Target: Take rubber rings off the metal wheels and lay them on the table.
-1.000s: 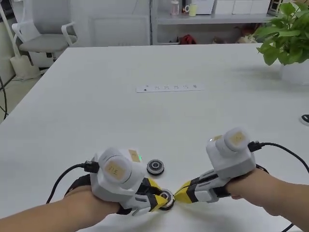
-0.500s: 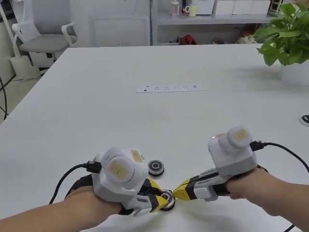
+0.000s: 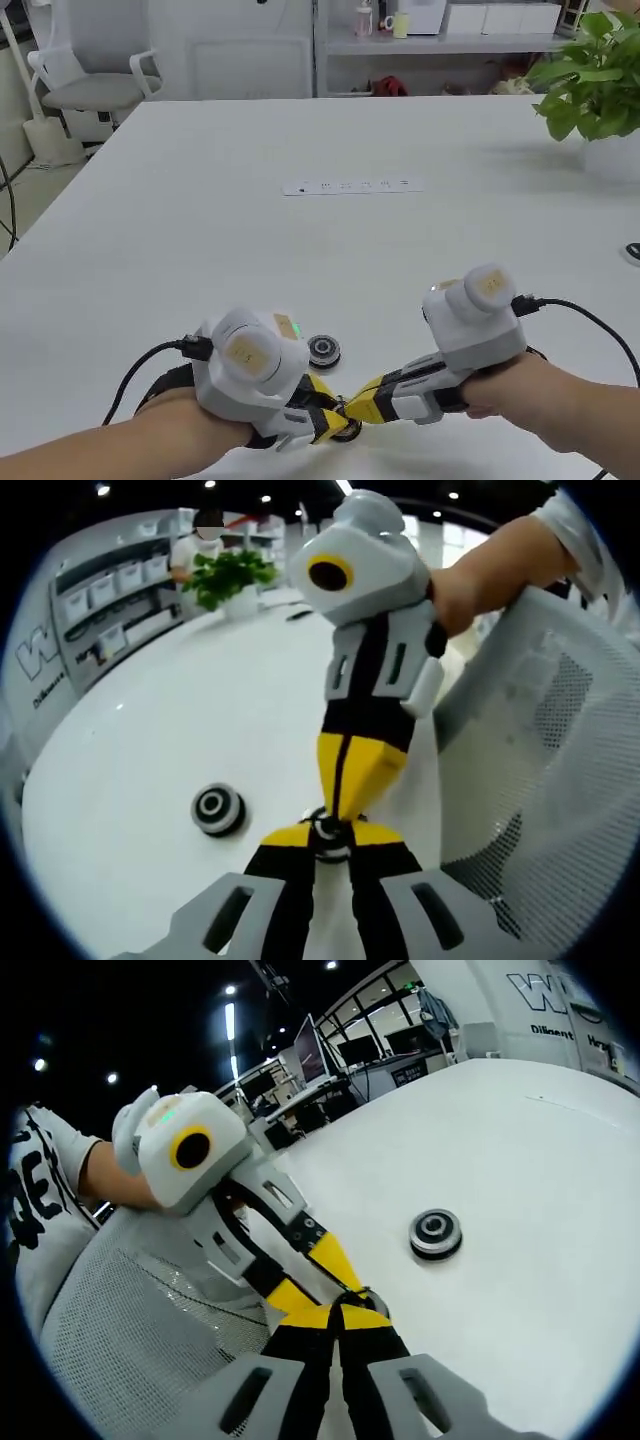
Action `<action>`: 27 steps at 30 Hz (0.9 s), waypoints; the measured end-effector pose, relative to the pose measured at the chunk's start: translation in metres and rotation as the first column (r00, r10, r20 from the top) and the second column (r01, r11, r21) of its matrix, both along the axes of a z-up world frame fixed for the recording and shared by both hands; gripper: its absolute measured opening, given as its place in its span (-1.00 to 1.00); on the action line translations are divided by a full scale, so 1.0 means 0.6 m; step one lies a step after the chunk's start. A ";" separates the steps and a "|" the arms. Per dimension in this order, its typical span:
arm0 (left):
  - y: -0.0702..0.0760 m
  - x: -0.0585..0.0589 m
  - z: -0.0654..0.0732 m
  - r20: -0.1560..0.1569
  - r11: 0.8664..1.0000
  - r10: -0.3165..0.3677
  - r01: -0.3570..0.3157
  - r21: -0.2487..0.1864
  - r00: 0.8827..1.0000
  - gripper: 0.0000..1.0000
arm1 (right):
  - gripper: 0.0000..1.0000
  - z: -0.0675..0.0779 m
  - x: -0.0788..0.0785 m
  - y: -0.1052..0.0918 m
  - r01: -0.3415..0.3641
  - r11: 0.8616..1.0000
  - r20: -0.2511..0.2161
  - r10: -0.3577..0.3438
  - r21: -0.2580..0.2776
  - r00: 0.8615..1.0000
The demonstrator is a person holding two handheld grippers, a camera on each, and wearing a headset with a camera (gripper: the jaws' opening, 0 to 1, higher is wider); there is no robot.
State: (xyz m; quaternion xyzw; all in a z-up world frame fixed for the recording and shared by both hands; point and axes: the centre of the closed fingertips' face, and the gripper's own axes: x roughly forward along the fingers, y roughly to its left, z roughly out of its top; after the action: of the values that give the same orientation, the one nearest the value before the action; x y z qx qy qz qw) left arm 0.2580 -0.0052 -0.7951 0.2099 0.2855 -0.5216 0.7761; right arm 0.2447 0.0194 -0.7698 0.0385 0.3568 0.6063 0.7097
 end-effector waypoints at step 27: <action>0.005 -0.006 0.006 -0.004 0.999 -0.039 0.039 0.016 0.999 -0.60 | -1.00 -0.030 0.029 -0.037 0.050 0.994 0.065 -0.044 -0.102 0.997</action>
State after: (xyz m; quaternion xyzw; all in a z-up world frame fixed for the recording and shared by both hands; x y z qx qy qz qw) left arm 0.2542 -0.0024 -0.7918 0.2208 0.2869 -0.5349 0.7635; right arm 0.2621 -0.0028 -0.7878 -0.0091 0.3643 0.5710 0.7356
